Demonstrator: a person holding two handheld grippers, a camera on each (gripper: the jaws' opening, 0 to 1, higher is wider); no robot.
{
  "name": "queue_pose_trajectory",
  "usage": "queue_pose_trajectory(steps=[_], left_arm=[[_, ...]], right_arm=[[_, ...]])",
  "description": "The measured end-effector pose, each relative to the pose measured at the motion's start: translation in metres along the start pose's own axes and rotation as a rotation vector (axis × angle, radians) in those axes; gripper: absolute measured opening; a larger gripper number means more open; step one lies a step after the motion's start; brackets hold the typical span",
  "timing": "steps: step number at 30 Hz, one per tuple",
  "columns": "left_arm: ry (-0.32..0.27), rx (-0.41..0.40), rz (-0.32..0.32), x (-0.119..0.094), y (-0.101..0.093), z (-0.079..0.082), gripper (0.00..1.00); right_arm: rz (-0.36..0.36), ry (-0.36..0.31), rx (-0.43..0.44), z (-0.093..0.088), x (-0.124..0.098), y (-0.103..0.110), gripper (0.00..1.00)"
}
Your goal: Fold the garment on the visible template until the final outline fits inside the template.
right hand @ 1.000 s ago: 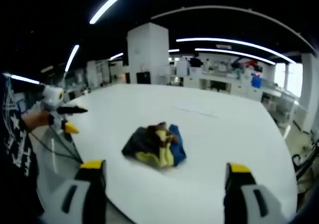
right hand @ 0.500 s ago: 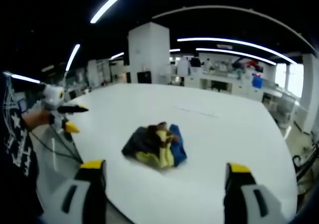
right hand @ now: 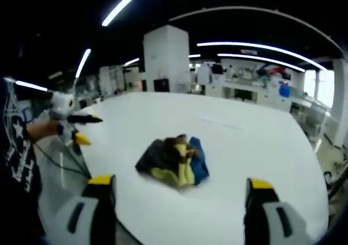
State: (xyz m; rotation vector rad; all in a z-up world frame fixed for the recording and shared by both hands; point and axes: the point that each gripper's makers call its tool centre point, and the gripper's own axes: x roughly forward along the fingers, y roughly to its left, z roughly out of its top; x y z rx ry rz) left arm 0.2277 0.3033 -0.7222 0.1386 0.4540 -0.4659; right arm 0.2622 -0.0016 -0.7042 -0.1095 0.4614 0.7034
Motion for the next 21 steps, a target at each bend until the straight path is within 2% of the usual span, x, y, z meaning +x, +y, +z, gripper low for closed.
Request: queue_pose_trajectory(steps=[8,15,21], left_arm=[[-0.014,0.019,-0.044,0.018,-0.007,0.002,0.83],[-0.026,0.01,-0.076,0.03,-0.007,0.003,0.75],[-0.031,0.031,-0.092,0.04,-0.015,0.011,0.67]], right_arm=[[0.019,-0.028,0.033,0.0,0.009,-0.005,0.91],[0.034,-0.039,0.035,0.0,0.021,-0.011,0.78],[0.045,-0.038,0.024,-0.001,0.034,-0.018,0.67]])
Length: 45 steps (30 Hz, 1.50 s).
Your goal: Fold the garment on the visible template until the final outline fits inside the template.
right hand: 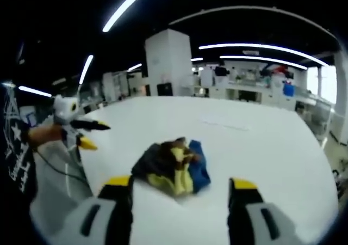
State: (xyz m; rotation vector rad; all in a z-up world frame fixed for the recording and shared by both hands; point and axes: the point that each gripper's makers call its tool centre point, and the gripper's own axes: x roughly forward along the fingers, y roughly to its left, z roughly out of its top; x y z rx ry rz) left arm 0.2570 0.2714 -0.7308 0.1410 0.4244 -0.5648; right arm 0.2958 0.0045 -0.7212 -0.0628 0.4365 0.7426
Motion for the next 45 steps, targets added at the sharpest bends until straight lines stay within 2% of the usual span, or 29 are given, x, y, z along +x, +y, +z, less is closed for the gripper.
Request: queue_pose_trajectory(steps=[9,17,24,35,45], left_arm=[[-0.012,-0.015,-0.03,0.023,-0.004,0.006,0.6],[0.003,0.011,-0.077,0.048,-0.018,0.002,0.51],[0.02,0.025,-0.113,0.067,-0.021,-0.004,0.43],[0.032,0.076,-0.166,0.094,-0.025,-0.002,0.32],[0.058,0.124,-0.2,0.114,-0.026,-0.008,0.25]], right_arm=[[0.016,0.003,0.017,-0.002,0.02,-0.004,0.53],[0.02,0.045,0.023,-0.02,0.045,-0.017,0.41],[0.034,0.068,0.038,-0.029,0.061,-0.024,0.36],[0.055,0.113,0.027,-0.042,0.088,-0.032,0.28],[0.076,0.137,0.032,-0.05,0.098,-0.03,0.21]])
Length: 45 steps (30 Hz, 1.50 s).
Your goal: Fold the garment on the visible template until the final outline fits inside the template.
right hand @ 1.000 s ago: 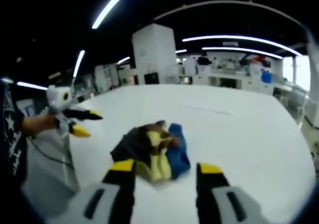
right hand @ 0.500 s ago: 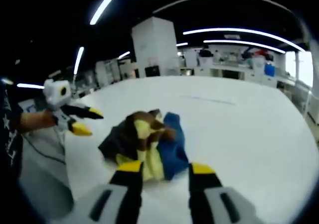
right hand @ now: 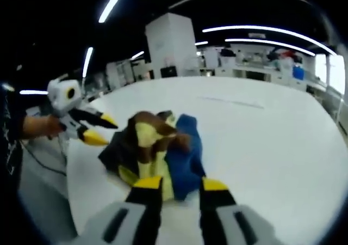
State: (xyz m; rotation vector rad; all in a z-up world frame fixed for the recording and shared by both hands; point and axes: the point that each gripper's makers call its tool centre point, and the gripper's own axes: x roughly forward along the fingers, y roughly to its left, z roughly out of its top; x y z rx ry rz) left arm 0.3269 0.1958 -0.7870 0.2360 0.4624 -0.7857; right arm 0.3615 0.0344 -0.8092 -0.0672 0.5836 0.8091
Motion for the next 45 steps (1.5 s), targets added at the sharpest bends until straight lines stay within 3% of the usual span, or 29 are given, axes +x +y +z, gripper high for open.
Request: queue_pose_trajectory(steps=[10,21,32,38,45], left_arm=[[-0.001,0.09,-0.02,0.014,0.003,0.0,0.12],[-0.021,0.091,-0.05,0.019,-0.001,0.006,0.0],[-0.033,0.068,-0.042,0.014,-0.001,0.013,0.0],[-0.068,0.038,-0.027,0.004,0.002,0.025,0.0],[-0.105,0.011,0.009,-0.015,0.012,0.042,0.0]], right_arm=[[0.019,0.008,0.017,-0.004,0.008,0.0,0.13],[0.027,-0.013,0.071,-0.002,0.014,-0.001,0.07],[0.024,-0.031,0.074,0.002,0.01,0.002,0.0],[0.026,-0.066,0.08,0.011,-0.002,0.0,0.0],[0.009,-0.112,0.058,0.034,-0.02,0.001,0.0]])
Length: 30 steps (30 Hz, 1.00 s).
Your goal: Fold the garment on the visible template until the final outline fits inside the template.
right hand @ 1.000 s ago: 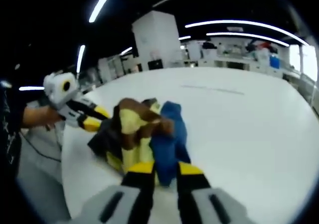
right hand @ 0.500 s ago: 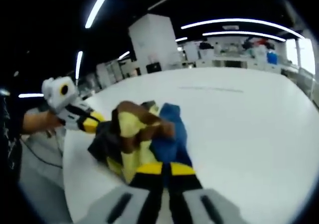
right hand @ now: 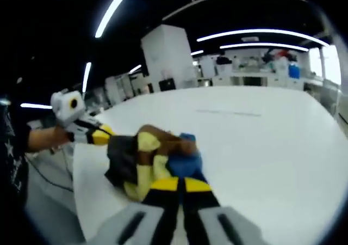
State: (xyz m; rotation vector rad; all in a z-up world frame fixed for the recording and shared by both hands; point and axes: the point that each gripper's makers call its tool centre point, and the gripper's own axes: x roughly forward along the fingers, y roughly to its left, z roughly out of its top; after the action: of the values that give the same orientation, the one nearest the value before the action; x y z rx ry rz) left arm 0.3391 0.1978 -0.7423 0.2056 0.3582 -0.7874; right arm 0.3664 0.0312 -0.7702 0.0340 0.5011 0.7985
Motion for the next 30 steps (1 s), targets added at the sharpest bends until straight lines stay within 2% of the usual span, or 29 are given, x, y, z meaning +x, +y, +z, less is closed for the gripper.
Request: queue_pose_trajectory(steps=[11,17,26,30], left_arm=[[-0.017,0.002,0.078,-0.026,0.026,0.027,0.0],[-0.023,-0.01,0.122,-0.035,0.039,0.034,0.0],[-0.057,-0.088,0.205,-0.048,0.079,0.039,0.0],[-0.082,-0.155,0.225,-0.051,0.095,0.041,0.0]], right_arm=[[-0.01,-0.063,-0.092,0.05,-0.013,-0.001,0.0],[-0.043,-0.057,-0.14,0.066,-0.013,-0.008,0.0],[-0.09,-0.061,-0.171,0.092,-0.001,-0.026,0.0],[-0.097,-0.052,-0.192,0.098,0.006,-0.031,0.0]])
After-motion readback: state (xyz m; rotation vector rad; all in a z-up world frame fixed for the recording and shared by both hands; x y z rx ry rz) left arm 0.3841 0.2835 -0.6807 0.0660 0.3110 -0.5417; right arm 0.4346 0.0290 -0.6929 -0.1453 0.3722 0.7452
